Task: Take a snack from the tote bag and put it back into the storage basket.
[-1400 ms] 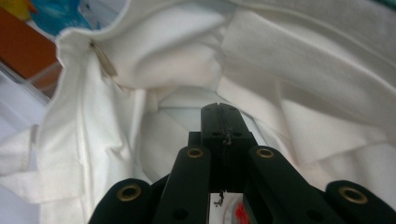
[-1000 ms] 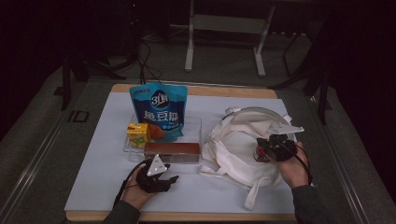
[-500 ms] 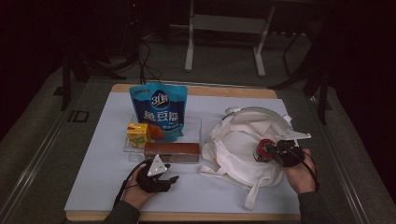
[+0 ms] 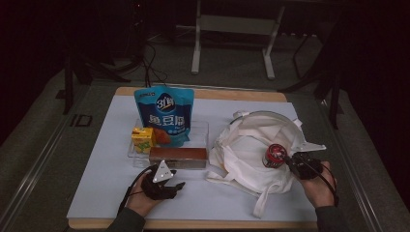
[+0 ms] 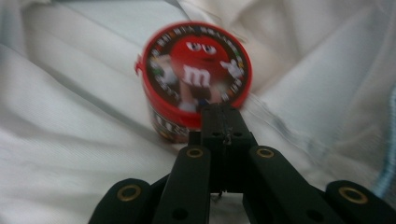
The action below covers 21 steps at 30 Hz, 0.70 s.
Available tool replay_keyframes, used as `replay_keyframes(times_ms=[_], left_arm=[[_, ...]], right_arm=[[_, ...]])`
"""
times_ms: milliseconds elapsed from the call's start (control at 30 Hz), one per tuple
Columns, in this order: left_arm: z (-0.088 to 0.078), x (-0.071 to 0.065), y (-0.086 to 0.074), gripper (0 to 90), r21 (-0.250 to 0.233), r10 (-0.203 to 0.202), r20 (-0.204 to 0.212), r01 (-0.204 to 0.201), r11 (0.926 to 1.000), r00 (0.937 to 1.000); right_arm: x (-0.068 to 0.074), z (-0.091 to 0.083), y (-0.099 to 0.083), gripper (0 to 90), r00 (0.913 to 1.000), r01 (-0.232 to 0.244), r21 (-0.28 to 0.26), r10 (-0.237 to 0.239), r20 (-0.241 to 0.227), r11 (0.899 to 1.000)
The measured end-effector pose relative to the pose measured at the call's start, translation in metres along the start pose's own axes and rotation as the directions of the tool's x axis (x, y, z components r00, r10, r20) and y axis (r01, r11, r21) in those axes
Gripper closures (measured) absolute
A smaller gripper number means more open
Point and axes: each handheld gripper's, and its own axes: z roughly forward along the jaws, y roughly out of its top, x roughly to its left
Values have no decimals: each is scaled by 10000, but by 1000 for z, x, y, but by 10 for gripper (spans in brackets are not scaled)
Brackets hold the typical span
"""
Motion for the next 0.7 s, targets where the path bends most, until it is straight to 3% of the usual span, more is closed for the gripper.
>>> replay_keyframes(times_ms=[300, 700], left_arm=[[0, 0, 0, 439, 7, 11, -6, -11, 10000, 10000], [0, 0, 0, 439, 19, 22, -4, -22, 10000, 10000]], right_arm=[[2, 4, -4, 900, 9999, 122, 298, -125, 89, 9995], [16, 8, 3, 899, 9973, 571, 272, -558, -471, 9980]])
